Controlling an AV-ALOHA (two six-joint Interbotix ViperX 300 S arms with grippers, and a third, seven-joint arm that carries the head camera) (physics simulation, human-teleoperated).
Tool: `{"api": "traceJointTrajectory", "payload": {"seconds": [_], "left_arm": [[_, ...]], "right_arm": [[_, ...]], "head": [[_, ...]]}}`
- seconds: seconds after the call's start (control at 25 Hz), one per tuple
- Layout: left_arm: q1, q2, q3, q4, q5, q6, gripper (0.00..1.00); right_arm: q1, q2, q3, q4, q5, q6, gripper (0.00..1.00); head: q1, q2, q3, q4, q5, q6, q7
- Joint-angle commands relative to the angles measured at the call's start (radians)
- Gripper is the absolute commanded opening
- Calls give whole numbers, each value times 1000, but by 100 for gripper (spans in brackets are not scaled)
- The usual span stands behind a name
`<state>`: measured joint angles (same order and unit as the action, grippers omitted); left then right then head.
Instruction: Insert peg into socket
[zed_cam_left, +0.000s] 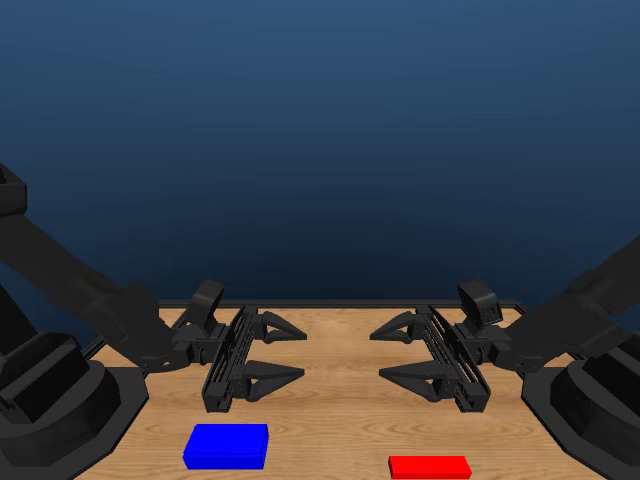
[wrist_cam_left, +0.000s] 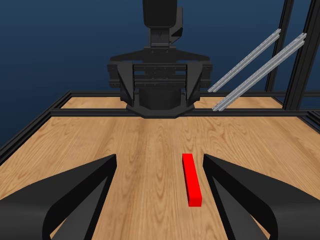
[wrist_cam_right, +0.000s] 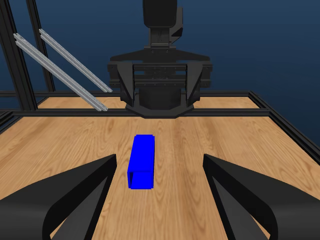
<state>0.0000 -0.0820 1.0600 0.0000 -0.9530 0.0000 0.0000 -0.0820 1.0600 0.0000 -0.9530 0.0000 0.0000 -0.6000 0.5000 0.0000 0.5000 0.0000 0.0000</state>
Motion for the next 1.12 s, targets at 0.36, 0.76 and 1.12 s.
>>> {"api": "traceJointTrajectory", "payload": {"seconds": [0.36, 0.76, 1.12], "left_arm": [[-46, 35, 25, -66, -196, -85, 100], [-74, -90, 102, -319, 415, -122, 100], [-133, -120, 152, -315, 575, -233, 100]], "right_arm": [[46, -42, 7, 169, 153, 53, 100], [75, 34, -43, 157, 230, 105, 100], [50, 68, -38, 152, 246, 158, 100]], "head": [[-9, 46, -92, 5, 202, 32, 15], [-21, 146, -128, 9, 214, 48, 74], [-16, 202, -157, 12, 227, 57, 69]]}}
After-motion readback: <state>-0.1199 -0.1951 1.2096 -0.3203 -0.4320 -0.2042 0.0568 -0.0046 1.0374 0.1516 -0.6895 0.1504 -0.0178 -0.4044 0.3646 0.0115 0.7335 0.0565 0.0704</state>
